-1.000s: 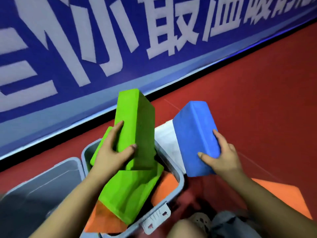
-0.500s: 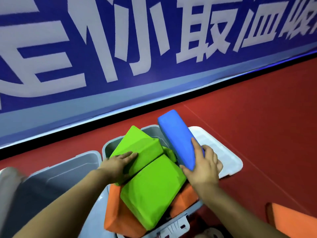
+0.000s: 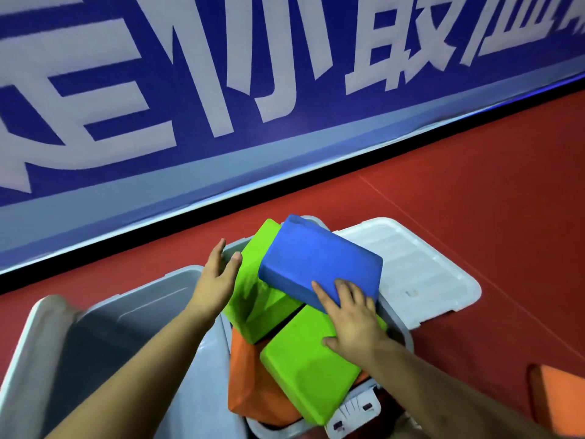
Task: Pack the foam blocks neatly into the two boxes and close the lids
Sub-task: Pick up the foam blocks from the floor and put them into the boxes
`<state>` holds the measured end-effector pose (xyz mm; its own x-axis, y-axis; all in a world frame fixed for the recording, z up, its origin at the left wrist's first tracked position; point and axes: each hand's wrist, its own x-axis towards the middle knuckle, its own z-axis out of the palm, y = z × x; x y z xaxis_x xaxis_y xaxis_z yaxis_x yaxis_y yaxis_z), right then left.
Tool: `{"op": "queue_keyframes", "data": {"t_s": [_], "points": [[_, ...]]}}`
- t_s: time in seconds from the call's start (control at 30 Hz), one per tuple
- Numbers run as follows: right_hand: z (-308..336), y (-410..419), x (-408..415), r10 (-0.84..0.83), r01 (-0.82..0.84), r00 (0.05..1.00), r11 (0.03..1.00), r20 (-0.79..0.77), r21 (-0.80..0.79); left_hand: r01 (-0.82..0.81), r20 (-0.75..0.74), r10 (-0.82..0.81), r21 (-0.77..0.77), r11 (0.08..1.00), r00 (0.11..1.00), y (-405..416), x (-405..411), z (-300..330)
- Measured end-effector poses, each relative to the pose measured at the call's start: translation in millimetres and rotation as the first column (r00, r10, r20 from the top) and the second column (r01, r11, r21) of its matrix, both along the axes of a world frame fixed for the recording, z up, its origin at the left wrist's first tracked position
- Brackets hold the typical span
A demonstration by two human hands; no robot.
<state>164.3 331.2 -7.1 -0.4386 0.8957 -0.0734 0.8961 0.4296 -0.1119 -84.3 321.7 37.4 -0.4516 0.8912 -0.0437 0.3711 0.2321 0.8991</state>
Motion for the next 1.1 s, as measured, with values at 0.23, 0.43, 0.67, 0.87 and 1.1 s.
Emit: {"op": "queue_keyframes", "data": {"t_s": [0.23, 0.43, 0.67, 0.87, 1.1], "points": [[17.1, 14.2, 22.7, 0.085, -0.106, 0.979, 0.989, -0.185, -0.104, 0.293, -0.390, -0.269, 0.002, 0.956, 0.881, 17.4, 62.9, 22.2], [31.9, 20.0, 78.8, -0.070, 0.033, 0.962, 0.989, -0.264, -0.144, 0.422, -0.416, -0.358, 0.070, 0.904, 0.836, 21.6, 140.6, 54.0], [-6.3, 6.8, 223.6, -0.510, 0.439, 0.831, 0.846, -0.221, -0.302, 0.568, -0.255, -0.544, 0.022, 0.823, 0.799, 15.2, 255.0, 39.0], [-103.7, -57.2, 370.8, -0.959, 0.745, 0.263, 0.269, -0.101, -0.611, 0.672, -0.034, -0.703, -0.264, 0.692, 0.710, 23.5, 346.3, -25.7], [-206.2, -101.1, 423.9, -0.922, 0.430, -0.385, -0.149, -0.031, -0.890, 0.662, 0.025, -0.764, -0.519, 0.541, 0.644, 57.3, 407.3, -121.4]]}}
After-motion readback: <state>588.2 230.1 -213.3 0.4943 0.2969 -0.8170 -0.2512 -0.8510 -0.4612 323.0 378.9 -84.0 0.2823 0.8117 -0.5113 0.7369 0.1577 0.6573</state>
